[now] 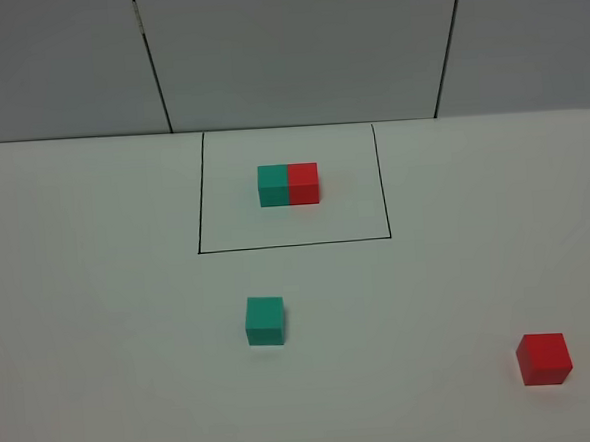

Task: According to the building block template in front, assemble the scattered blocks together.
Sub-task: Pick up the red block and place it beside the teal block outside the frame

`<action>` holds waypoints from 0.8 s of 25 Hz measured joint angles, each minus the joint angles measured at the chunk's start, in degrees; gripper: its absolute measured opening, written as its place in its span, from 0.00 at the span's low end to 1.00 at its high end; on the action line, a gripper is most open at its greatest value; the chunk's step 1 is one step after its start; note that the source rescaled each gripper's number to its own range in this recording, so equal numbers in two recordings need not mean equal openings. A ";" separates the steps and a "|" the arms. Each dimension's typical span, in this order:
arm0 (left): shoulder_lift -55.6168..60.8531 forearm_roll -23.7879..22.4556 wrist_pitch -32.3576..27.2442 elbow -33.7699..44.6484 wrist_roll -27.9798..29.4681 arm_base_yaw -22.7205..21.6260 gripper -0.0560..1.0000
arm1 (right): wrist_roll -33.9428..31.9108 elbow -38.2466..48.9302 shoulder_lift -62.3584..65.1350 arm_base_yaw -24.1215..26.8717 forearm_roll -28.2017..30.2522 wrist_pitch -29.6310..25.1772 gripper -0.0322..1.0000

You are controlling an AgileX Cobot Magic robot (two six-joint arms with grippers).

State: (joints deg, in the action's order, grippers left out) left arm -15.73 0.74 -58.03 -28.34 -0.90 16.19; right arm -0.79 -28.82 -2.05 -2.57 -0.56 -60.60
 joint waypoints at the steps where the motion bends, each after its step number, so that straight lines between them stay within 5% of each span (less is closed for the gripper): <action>1: 0.56 0.00 0.06 0.22 0.08 -0.62 0.93 | 0.00 0.00 0.00 0.00 0.00 0.00 0.03; 20: 7.60 0.11 -1.10 1.02 2.27 -10.95 0.93 | 0.00 0.00 0.00 0.00 0.00 0.00 0.03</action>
State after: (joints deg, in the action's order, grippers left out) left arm -8.13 0.85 -59.14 -27.32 1.37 5.24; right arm -0.79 -28.82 -2.05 -2.57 -0.56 -60.60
